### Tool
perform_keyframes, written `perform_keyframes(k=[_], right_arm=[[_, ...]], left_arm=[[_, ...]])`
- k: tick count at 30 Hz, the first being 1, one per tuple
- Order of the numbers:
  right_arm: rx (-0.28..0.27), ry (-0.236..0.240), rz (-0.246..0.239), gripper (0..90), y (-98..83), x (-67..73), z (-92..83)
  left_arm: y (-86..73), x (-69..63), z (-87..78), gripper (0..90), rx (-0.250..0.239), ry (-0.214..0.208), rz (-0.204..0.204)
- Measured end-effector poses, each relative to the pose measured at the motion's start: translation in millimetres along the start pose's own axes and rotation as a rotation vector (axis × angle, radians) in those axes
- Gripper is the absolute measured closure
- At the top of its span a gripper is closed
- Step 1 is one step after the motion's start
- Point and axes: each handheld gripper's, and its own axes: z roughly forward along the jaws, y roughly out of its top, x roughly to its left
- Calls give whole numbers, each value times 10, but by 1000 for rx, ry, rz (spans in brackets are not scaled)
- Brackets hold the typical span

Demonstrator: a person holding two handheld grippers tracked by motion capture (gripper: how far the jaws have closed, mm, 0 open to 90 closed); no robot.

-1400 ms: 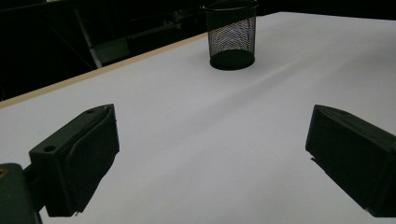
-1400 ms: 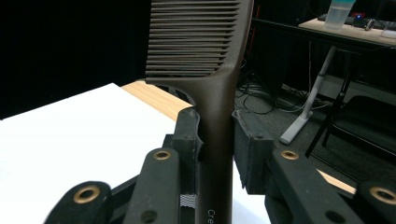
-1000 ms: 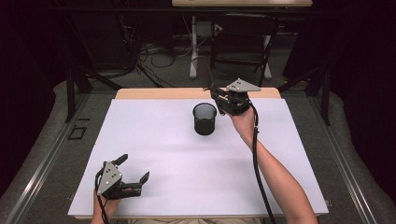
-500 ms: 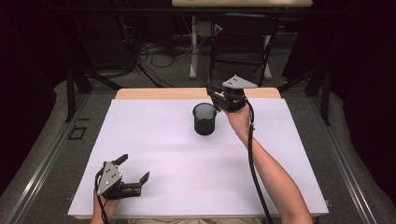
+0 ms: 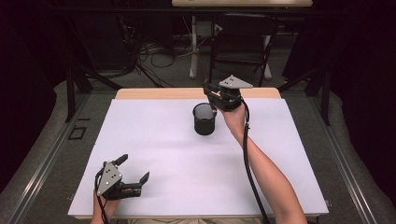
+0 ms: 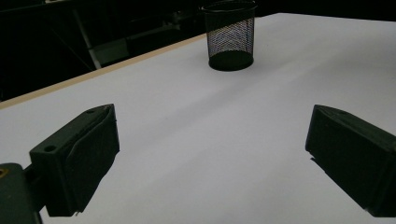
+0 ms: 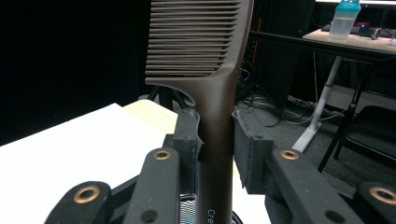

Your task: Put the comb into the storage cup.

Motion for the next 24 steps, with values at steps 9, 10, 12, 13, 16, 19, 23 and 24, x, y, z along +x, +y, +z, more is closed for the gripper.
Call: perform_keyframes(k=[9,10,12,13,16,19,23,24], right_arm=[[-10,-7,1,726,-11,-3,53],[-14,-7,-1,726,-11,0,57],[-14,-5,4,726,-16,8,73],[-13,-3,7,725,-20,9,77],[-15,1,10,725,-41,3,109],[-13,1,12,725,-65,3,131],[-13,1,19,726,-89,-1,149],[-10,1,18,725,-93,-2,151]], left_arm=[[5,-14,1,29,-2,-3,2],[5,-15,1,29,-1,-3,2],[3,-13,4,29,-2,-4,0],[2,-10,4,30,-1,-3,0],[1,-6,3,30,0,-5,3],[2,-3,-2,30,-1,-4,6],[1,-5,2,30,-1,-6,2],[1,-7,3,30,-1,-7,1]])
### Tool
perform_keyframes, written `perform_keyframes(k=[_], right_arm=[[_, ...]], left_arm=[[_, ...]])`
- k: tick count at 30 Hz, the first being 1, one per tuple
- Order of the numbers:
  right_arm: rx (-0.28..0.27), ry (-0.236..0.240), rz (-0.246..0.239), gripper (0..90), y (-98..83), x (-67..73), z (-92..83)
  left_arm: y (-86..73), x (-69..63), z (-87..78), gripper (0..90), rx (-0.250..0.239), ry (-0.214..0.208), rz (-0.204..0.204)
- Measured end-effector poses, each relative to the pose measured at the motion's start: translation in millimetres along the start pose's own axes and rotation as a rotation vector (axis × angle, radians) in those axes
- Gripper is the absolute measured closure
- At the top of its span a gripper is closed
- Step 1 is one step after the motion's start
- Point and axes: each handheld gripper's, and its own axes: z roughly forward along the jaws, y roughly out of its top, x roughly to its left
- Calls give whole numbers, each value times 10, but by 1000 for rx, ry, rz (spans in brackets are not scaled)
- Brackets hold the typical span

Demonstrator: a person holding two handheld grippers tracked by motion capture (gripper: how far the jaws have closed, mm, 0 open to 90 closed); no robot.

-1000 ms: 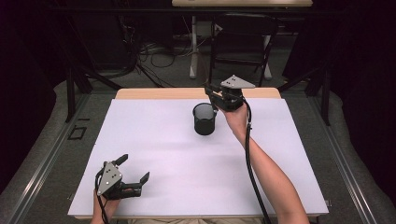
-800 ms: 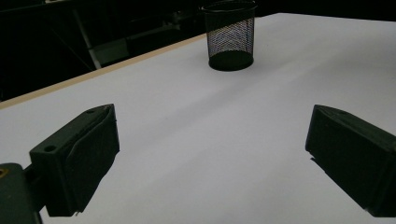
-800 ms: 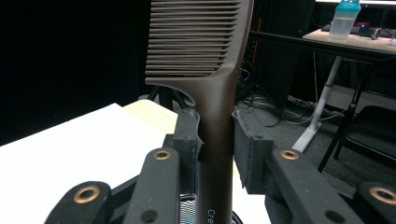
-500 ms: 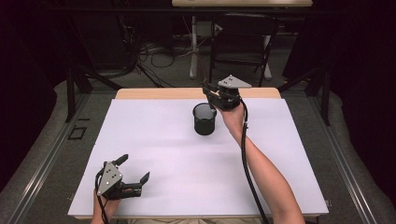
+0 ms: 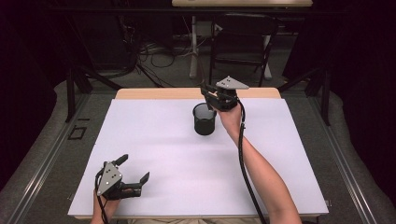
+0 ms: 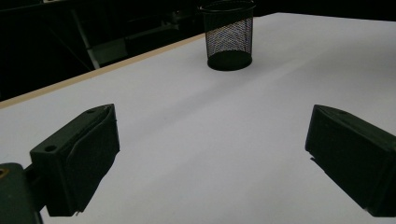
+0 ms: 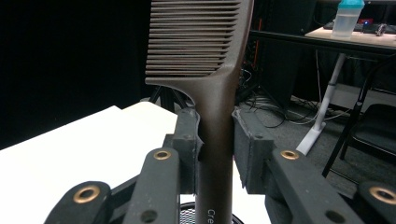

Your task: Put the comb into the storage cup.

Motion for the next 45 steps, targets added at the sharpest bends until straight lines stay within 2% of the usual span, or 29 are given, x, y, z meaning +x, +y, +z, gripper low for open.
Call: perform_keyframes(k=[17,31,45], right_arm=[[7,5,2,726,-64,-3,93],[41,-3,-25,726,-117,-2,163],[81,23,-56,726,-194,67,211]], left_arm=[[1,-1,-6,34,0,-2,4],[-1,0,0,33,0,-5,0],[-1,4,-3,34,2,-3,1]])
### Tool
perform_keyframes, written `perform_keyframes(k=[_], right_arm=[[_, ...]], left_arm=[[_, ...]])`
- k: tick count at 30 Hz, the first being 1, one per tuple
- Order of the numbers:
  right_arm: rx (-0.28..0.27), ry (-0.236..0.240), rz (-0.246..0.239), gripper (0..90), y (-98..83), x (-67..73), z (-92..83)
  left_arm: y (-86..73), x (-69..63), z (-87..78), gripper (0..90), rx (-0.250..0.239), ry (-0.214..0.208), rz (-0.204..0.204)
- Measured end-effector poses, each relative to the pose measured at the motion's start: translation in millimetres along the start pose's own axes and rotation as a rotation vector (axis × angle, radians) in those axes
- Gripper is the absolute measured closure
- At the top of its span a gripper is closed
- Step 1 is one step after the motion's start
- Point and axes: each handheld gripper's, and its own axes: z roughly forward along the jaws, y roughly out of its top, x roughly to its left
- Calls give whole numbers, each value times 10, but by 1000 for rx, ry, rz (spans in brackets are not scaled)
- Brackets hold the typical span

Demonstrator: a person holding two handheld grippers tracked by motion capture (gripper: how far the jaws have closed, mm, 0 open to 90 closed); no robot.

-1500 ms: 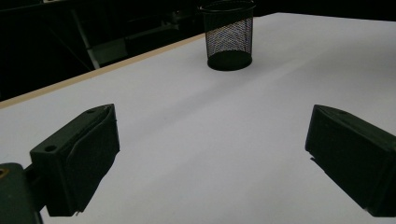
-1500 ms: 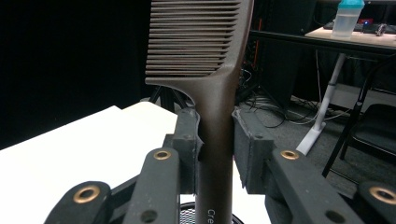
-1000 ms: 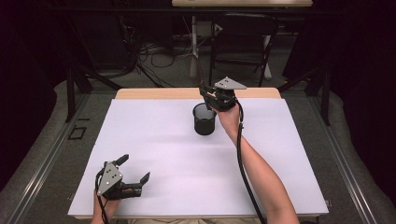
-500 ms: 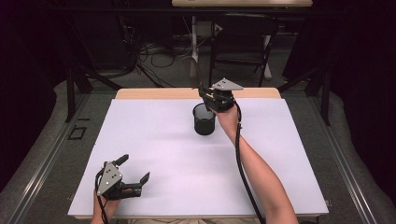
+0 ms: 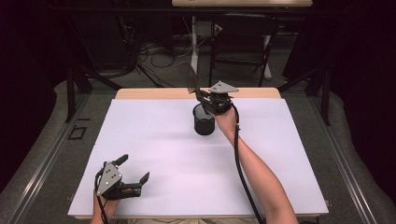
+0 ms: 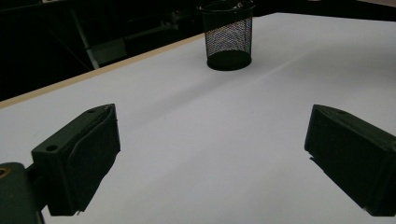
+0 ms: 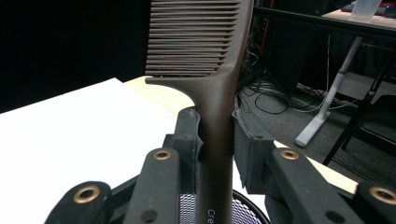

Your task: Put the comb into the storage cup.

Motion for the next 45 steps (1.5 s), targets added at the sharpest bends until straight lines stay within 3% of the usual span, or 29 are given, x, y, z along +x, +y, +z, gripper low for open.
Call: perform_keyframes(k=[19,45], right_arm=[[48,18,-29,726,-80,25,56],[90,19,-32,724,-184,14,90]], left_arm=[[-2,1,4,34,2,1,-2],[-2,1,2,34,1,0,-2]])
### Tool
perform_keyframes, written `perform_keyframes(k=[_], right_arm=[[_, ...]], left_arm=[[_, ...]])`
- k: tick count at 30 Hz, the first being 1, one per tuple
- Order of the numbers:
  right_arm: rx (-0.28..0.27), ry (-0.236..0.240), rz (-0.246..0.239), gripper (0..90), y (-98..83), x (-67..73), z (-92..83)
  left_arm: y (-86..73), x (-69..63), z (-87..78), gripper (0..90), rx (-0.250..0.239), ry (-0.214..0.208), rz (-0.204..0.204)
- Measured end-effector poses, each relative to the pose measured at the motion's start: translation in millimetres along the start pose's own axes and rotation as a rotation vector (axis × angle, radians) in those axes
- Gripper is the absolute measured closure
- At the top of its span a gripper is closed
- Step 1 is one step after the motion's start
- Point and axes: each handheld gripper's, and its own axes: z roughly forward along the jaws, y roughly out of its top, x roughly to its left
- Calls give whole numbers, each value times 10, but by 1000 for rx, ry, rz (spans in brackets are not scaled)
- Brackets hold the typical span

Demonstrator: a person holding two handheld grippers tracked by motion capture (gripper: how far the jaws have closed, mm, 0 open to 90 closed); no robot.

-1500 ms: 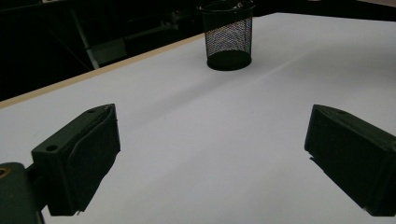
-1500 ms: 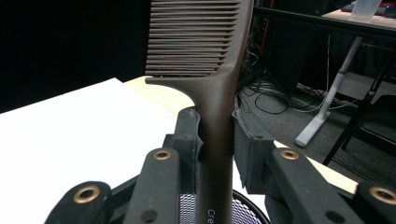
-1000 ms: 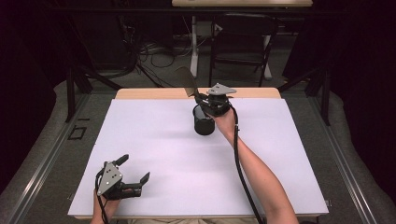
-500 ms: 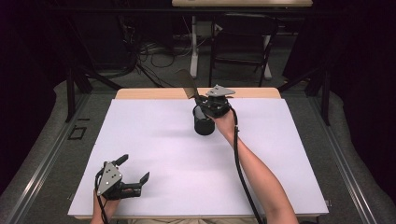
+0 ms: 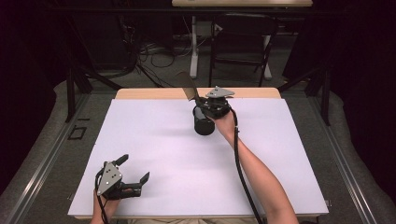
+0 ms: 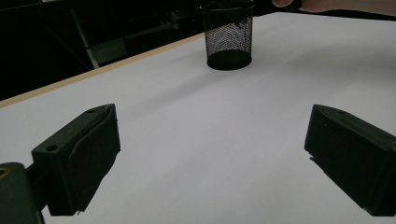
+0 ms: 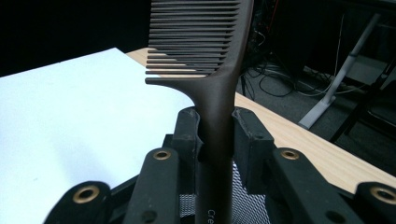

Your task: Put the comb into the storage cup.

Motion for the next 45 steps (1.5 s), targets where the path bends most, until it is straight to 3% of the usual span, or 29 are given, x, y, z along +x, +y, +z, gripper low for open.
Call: perform_keyframes(k=[24,29,32,34,41,45], right_arm=[[17,-10,-2,720,-78,1,-3],[27,-17,-28,714,-91,58,-18],[27,-16,-24,650,-88,73,-36],[24,-3,-20,527,-76,75,-64],[107,37,-18,239,-15,57,-183],[119,58,-11,159,33,43,-258]], left_arm=[[0,-2,4,34,-1,0,-1],[-1,1,3,34,0,1,-1],[1,-2,5,35,0,1,0],[0,-1,5,34,0,1,0],[0,-5,15,34,4,-3,4],[2,-7,17,34,5,-3,6]])
